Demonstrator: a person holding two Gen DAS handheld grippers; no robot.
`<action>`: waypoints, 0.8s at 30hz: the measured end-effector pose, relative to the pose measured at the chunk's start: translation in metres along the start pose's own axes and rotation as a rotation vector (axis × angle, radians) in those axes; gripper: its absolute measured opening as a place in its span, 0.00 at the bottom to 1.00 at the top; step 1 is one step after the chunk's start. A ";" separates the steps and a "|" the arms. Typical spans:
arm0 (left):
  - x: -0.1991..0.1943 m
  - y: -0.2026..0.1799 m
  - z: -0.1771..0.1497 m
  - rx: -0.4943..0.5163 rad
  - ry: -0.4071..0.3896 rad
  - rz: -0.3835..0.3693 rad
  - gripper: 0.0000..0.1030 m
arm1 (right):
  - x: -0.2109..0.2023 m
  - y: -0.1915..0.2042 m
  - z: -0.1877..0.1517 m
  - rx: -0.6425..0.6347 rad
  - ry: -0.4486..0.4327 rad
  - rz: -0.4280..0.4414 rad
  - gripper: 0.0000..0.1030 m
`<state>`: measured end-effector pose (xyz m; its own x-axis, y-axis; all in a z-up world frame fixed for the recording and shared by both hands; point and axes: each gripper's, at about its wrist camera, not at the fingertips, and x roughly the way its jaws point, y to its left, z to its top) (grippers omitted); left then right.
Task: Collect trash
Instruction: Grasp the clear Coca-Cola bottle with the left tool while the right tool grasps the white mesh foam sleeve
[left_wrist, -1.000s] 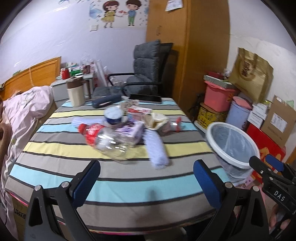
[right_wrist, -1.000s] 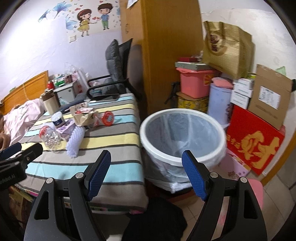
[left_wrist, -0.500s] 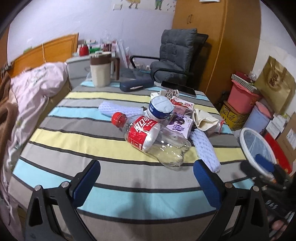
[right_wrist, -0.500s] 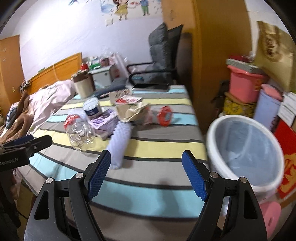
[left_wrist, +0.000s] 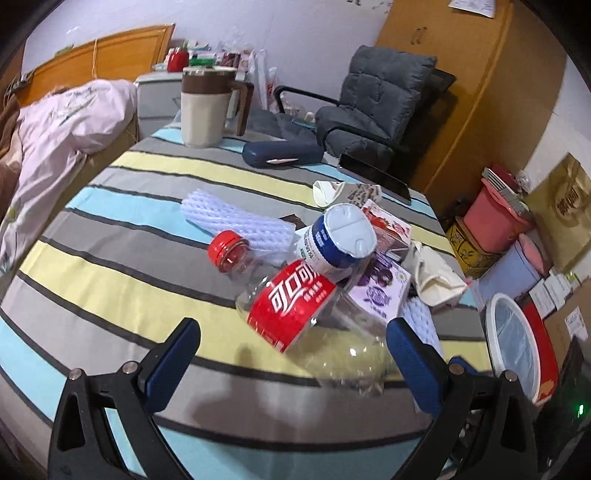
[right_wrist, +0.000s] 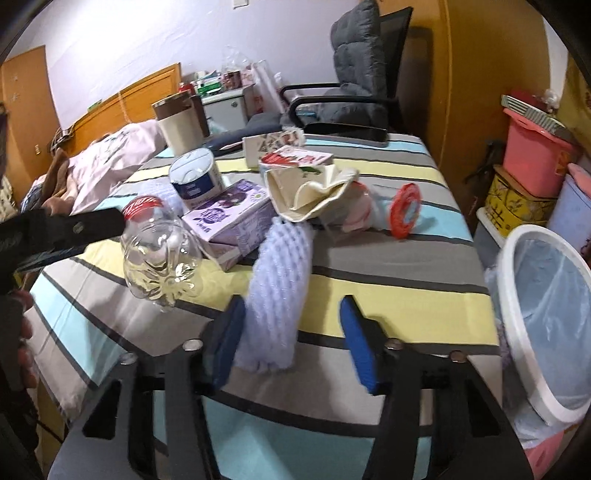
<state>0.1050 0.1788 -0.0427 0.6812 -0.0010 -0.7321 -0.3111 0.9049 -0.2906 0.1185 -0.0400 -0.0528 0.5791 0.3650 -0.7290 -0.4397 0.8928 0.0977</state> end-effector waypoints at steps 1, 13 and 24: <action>0.003 0.000 0.001 -0.009 0.003 -0.002 0.99 | -0.001 0.000 0.000 0.000 0.001 0.010 0.37; 0.033 -0.004 0.010 -0.074 0.066 0.015 0.95 | -0.010 -0.010 -0.001 0.016 -0.009 0.042 0.15; 0.027 0.002 0.006 -0.026 0.097 0.015 0.73 | -0.017 -0.012 0.000 0.022 -0.026 0.054 0.15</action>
<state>0.1264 0.1828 -0.0591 0.6095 -0.0294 -0.7923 -0.3389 0.8937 -0.2939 0.1140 -0.0572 -0.0415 0.5728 0.4196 -0.7042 -0.4562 0.8769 0.1514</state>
